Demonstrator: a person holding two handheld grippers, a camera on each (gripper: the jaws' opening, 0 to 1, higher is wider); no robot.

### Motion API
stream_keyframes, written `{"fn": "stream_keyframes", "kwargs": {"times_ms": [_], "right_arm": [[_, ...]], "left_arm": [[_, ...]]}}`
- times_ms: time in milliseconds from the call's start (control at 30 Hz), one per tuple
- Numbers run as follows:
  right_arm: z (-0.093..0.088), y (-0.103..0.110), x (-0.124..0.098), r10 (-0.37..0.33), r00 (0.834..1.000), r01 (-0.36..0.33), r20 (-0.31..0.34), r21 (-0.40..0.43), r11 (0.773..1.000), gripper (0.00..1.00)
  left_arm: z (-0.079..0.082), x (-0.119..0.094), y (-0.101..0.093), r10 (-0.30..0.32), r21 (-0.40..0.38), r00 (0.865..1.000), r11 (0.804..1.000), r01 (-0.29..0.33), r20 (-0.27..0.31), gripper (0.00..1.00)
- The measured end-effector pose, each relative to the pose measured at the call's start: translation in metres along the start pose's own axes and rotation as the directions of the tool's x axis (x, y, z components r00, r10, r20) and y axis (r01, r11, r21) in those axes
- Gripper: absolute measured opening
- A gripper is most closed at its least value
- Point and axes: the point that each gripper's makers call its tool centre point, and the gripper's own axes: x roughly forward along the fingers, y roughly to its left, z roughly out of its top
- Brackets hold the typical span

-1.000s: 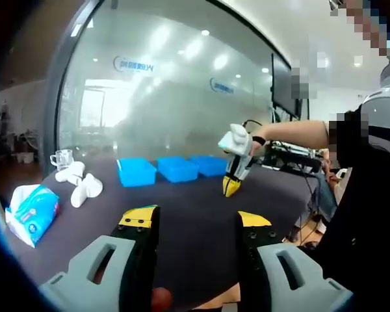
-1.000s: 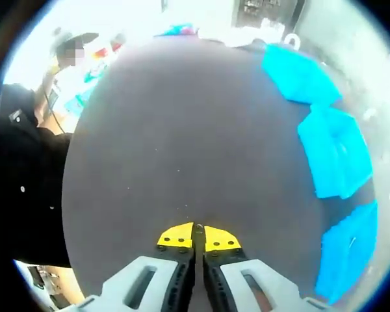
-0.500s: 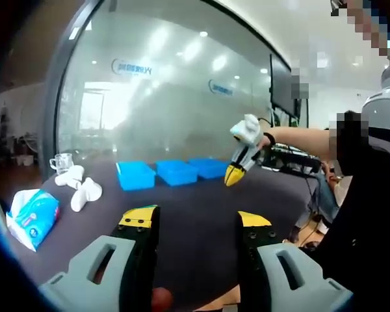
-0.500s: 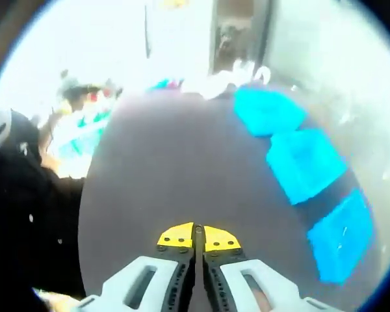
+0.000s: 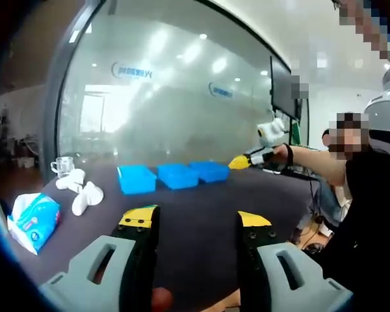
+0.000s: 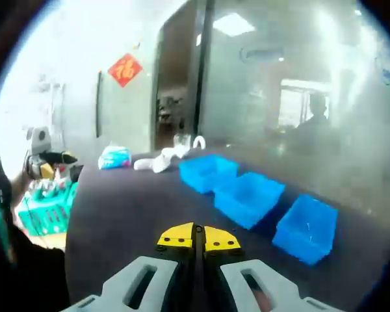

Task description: Sort the screws, nuts, and washers into the corresponding bins

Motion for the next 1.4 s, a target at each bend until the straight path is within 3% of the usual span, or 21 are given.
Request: {"fn": "stream_keyframes", "kwargs": {"times_ms": [100,200,533,900,1200,1400], "right_arm": [[0.009,0.001,-0.007,-0.056,0.994,0.049,0.095,0.073,0.996,0.01],[0.020,-0.005,-0.009,-0.133,0.975,0.116,0.180,0.099,0.988,0.01],[0.046,-0.018,0.031,-0.191,0.958,0.173,0.216,0.100,0.980,0.01],[0.057,-0.064,0.101,-0.263,0.952,0.239,0.160,0.153,0.959,0.01],[0.044,-0.095,0.154,-0.303,0.953,0.301,0.019,0.074,0.951,0.01],[0.042,-0.108,0.172,-0.325,0.946,0.325,-0.015,0.073,0.943,0.01]], "left_arm": [[0.001,0.001,0.001,0.002,0.003,1.000,1.000,-0.002,0.000,0.45],[0.002,0.001,0.000,-0.001,0.007,1.000,1.000,0.001,-0.003,0.45],[0.004,0.001,0.000,0.006,0.004,1.000,1.000,-0.006,0.008,0.45],[0.004,-0.003,0.004,0.028,-0.004,0.999,1.000,-0.028,0.019,0.45],[0.003,-0.004,0.004,0.031,-0.007,0.999,0.999,-0.031,0.016,0.45],[0.001,-0.005,0.003,0.033,-0.009,0.999,0.999,-0.033,0.012,0.45]]}}
